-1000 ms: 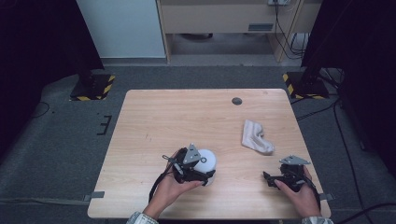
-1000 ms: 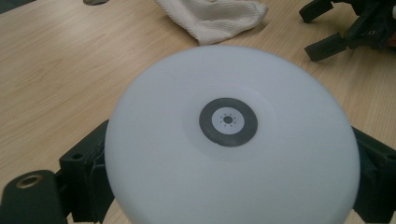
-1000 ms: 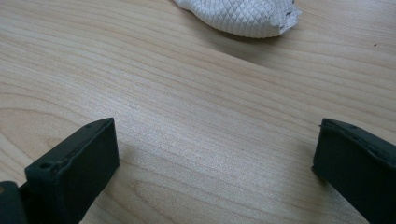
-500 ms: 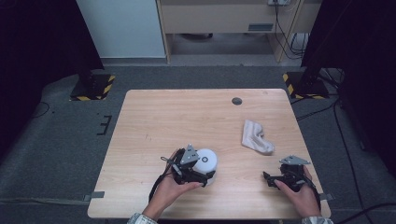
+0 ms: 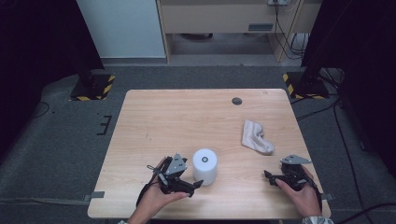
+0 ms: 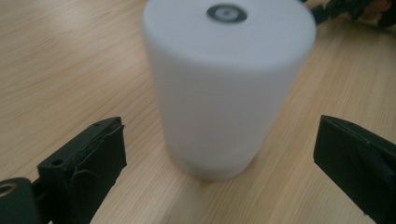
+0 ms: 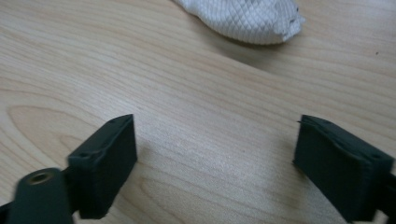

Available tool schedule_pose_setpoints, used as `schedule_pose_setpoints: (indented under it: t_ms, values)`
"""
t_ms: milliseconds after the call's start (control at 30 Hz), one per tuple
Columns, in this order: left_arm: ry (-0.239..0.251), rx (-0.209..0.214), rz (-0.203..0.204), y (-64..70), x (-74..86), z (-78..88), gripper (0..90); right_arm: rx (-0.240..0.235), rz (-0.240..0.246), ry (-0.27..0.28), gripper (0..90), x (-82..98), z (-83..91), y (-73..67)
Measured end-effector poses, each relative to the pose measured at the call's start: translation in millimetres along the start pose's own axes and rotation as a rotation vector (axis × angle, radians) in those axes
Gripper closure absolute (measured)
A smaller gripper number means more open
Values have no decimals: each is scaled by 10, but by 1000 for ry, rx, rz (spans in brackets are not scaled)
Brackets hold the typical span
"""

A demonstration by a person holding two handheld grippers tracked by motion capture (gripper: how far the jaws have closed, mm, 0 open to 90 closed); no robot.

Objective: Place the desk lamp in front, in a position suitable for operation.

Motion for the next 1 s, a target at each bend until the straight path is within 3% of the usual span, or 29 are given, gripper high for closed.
schedule_pose_setpoints:
  t_ms: [33, 67, 100, 133, 200, 267, 300, 333, 400, 433, 500, 533, 567, 600, 633, 667, 700, 867, 1000]
  values:
    - [-7, -7, 0, -29, 45, 37, 17, -13, 5, 38, 293, -67, 38, -4]
    - [-17, -20, -3, -65, 92, 75, 17, -13, 5, 38, 293, -67, 38, -4]
    - [-23, -36, 5, -134, 167, 146, 18, 2, 32, 71, 382, -157, 78, -2]
    - [-23, -36, 5, -134, 167, 146, 18, 2, 32, 71, 382, -157, 78, -2]
    - [-29, -53, 4, -198, 219, 203, 19, -7, 78, 98, 499, -332, 123, -29]
    - [-37, -68, 7, -262, 259, 251, 20, -3, 105, 101, 529, -404, 122, -31]
    - [-34, -74, 13, -292, 271, 276, 20, 3, 129, 99, 553, -486, 113, -30]
    - [-26, -90, 26, -353, 287, 326, 22, 14, 169, 94, 642, -676, 79, -22]
    - [-21, -93, 35, -380, 293, 349, 26, 13, 174, 99, 682, -867, 2, -18]
    - [-15, -97, 46, -403, 297, 371, 26, 13, 174, 99, 682, -867, 2, -18]
    - [-12, -109, 52, -456, 335, 432, 29, 15, 173, 54, 655, -1039, -221, -15]
    - [-12, -109, 52, -456, 335, 432, 29, 15, 173, 54, 655, -1039, -221, -15]
    - [-9, -120, 62, -498, 368, 471, 30, 21, 143, 22, 527, -1096, -391, -2]
    - [-9, -120, 62, -498, 368, 471, 31, 21, 143, 22, 527, -1096, -391, -2]
    - [-7, -126, 73, -519, 382, 485, 35, 35, 96, 0, 379, -1129, -536, 16]
    - [-6, -129, 80, -533, 396, 494, 35, 35, 96, 0, 379, -1129, -536, 16]
    - [-13, -129, 77, -539, 425, 506, 37, 32, 45, -23, 252, -1144, -665, 25]
    - [-9, -144, 90, -555, 459, 557, 37, 37, 61, -74, 203, -1136, -909, -43]
    - [-2, -146, 91, -520, 469, 589, 37, 71, 101, -101, 336, -1102, -1049, -89]
Point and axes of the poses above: each handheld gripper's, and its own axes: z roughly backward along the jaws, x roughly out of its underside, y roughly to its right, the point moved 7 cm from there along -z, roughly forward along the jaws, and after that the axes turned 2 degrees about -x, right-handed, at the moved point
